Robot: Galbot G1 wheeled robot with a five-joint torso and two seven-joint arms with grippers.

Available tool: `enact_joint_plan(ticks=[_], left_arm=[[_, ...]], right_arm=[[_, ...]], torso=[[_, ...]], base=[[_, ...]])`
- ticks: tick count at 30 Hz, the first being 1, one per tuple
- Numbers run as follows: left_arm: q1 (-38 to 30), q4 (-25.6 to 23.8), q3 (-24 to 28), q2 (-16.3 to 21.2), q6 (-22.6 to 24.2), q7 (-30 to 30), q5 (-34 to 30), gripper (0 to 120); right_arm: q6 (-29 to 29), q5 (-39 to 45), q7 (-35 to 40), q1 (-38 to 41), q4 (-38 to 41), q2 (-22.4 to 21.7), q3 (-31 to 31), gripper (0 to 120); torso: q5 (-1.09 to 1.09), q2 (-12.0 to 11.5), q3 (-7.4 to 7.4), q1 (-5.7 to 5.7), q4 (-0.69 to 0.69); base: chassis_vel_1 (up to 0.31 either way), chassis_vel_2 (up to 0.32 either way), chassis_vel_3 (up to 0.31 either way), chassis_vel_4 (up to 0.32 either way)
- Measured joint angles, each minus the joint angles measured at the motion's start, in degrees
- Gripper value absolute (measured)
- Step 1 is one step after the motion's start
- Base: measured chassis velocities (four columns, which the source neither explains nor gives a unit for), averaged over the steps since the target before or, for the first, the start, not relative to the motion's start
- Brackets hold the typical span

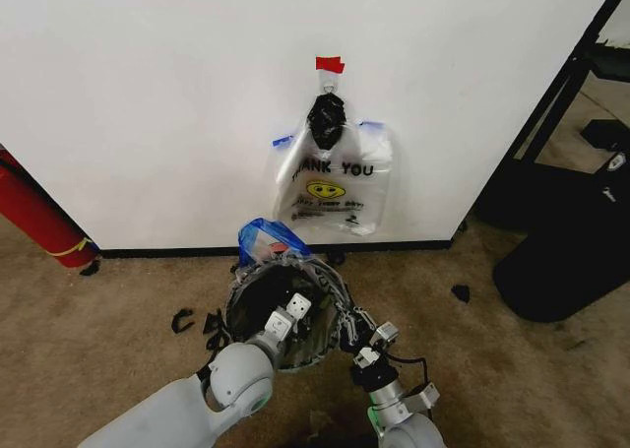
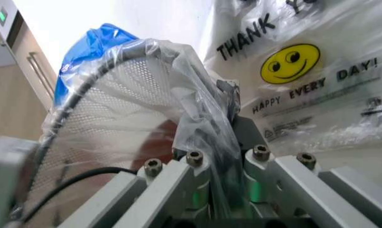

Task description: Pick up the garbage bag from the wall and place it over the trash bin.

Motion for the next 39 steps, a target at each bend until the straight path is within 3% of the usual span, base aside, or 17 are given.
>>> enact_joint_plan(ticks=[6, 10, 15, 19, 25, 29, 32, 35, 39], left_arm=[[-1.3, 1.8, 0.7, -0.5, -1.4, -0.6, 1.8, 0], [-1.1, 0.7, 0.3, -0.3, -4.9, -0.4, 2.0, 0], [0.3, -2.7, -1.9, 0.8, -8.1, 2.1, 2.2, 0], [5.4, -7.7, -6.2, 3.0, -12.9, 8.6, 4.7, 0], [13.3, -14.4, -12.1, 5.4, -17.6, 18.4, 8.8, 23], [15.1, -17.2, -14.4, 6.3, -19.1, 21.1, 8.3, 32], [16.3, -21.0, -20.6, 7.7, -22.7, 25.3, 7.1, 49], [14.3, -20.9, -25.3, 8.3, -22.2, 24.1, 6.9, 60], [11.6, -19.8, -26.7, 8.9, -18.3, 19.9, 3.5, 73]], right_arm=[[-1.0, 2.5, 0.2, -0.6, 1.4, -0.6, -0.3, 1], [-1.0, 2.9, 0.2, 0.0, 0.1, -0.7, 0.1, 1], [-0.9, 3.2, 0.2, 1.3, -2.4, -0.7, 0.4, 1], [-2.3, 6.9, 2.9, 3.7, -4.0, -0.4, 0.4, 1], [-6.2, 12.8, 8.4, 5.8, -4.0, -0.5, 0.4, 1], [-7.5, 13.4, 10.0, 5.9, -3.7, -0.8, 0.5, 1], [-8.1, 13.5, 9.6, 5.9, -3.7, -1.5, 1.2, 1], [-7.6, 13.2, 6.0, 5.5, -4.5, -2.3, 2.1, 1], [-6.6, 12.7, 3.1, 5.2, -5.2, -2.8, 2.8, 1]], torso=[[0.0, 0.0, 0.0, 0.0, -0.01], [-0.01, 0.0, 0.0, 0.0, -0.01], [0.0, 0.0, 0.0, 0.0, -0.01], [0.0, 0.0, 0.0, 0.0, -0.01], [0.0, 0.0, 0.0, 0.0, 0.0], [-0.01, 0.0, 0.0, 0.0, 0.0], [0.0, 0.0, 0.0, 0.0, 0.0], [0.0, 0.0, 0.0, 0.0, -0.01], [-0.01, 0.0, 0.0, 0.0, -0.01]], base=[[0.0, 0.0, 0.0, 0.0], [0.0, 0.0, 0.0, 0.0], [0.0, 0.0, 0.0, 0.0], [0.0, 0.0, 0.0, 0.0], [0.0, 0.0, 0.0, 0.0], [0.0, 0.0, 0.0, 0.0], [0.0, 0.0, 0.0, 0.0], [0.0, 0.0, 0.0, 0.0], [0.0, 0.0, 0.0, 0.0]])
